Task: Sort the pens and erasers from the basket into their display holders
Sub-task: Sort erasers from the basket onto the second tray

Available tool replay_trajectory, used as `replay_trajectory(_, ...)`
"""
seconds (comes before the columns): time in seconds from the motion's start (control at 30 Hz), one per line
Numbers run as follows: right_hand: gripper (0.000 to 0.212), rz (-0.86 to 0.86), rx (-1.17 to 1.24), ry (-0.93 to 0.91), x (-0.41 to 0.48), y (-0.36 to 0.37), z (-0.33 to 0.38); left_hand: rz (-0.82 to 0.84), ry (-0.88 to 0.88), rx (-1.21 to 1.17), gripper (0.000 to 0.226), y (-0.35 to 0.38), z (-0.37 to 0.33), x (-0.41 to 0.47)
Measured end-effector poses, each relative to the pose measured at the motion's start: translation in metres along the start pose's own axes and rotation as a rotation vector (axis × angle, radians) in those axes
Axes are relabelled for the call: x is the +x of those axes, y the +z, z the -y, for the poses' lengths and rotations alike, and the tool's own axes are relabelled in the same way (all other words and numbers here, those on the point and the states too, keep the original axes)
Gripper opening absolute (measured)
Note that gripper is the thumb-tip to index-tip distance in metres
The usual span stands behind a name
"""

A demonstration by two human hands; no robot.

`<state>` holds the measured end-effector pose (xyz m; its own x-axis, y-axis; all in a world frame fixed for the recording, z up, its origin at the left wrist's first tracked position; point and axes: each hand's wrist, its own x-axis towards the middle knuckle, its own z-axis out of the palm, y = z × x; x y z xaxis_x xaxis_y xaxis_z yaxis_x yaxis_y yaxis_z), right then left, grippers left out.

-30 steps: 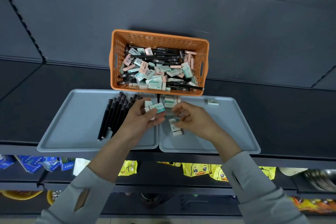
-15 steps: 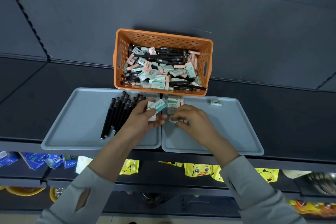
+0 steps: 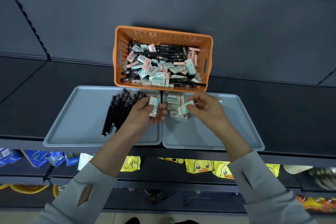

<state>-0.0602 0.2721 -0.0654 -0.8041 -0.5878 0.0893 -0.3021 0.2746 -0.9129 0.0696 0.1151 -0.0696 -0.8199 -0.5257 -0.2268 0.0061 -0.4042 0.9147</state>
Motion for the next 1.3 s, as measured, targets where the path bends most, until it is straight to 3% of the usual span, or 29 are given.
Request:
replay_trajectory(0.07, 0.023, 0.003, -0.211, -0.111, -0.005, -0.005, 0.000, -0.011, 0.025, 0.044, 0.019, -0.005, 0.000, 0.001)
replay_trajectory(0.2, 0.018, 0.211, -0.504, -0.334, -0.015, 0.009, 0.008, -0.028, 0.054, 0.071, 0.015, -0.006, 0.003, 0.001)
replay_trajectory(0.33, 0.032, 0.395, -0.548, -0.225, -0.020, 0.018, 0.013, -0.039, 0.054, 0.024, 0.014, -0.005, 0.005, 0.001)
replay_trajectory(0.53, 0.019, 0.322, -0.600, -0.220, -0.016, 0.011, -0.006, -0.036, 0.043, 0.059, 0.018, -0.011, 0.003, -0.004)
replay_trajectory(0.67, 0.011, 0.119, -0.507, -0.276, -0.015, 0.021, -0.011, -0.041, 0.058, 0.166, 0.016, -0.010, 0.005, -0.007)
replay_trajectory(0.73, 0.009, 0.042, -0.283, -0.197, -0.014, 0.026, -0.005, -0.026, 0.061, 0.218, 0.014, -0.008, 0.007, -0.007)
replay_trajectory(0.87, 0.010, 0.133, 0.145, 0.017, -0.010, 0.028, 0.007, 0.048, 0.077, 0.312, 0.016, 0.003, 0.013, -0.006)
replay_trajectory(0.93, 0.010, 0.128, 0.226, 0.063, -0.010, 0.022, 0.008, 0.050, 0.154, 0.415, 0.015, 0.006, 0.016, -0.003)
replay_trajectory(1.0, 0.013, 0.086, 0.264, 0.071, -0.011, 0.010, 0.005, 0.018, 0.342, 0.705, 0.017, 0.003, 0.020, 0.001)
replay_trajectory(1.13, 0.022, 0.120, -0.049, -0.041, -0.016, -0.017, -0.005, -0.002, 0.712, 1.231, 0.020, -0.008, 0.032, 0.006)
replay_trajectory(1.3, 0.023, 0.328, -0.244, -0.113, -0.024, -0.005, -0.004, -0.038, 0.859, 1.384, 0.020, -0.017, 0.038, 0.009)
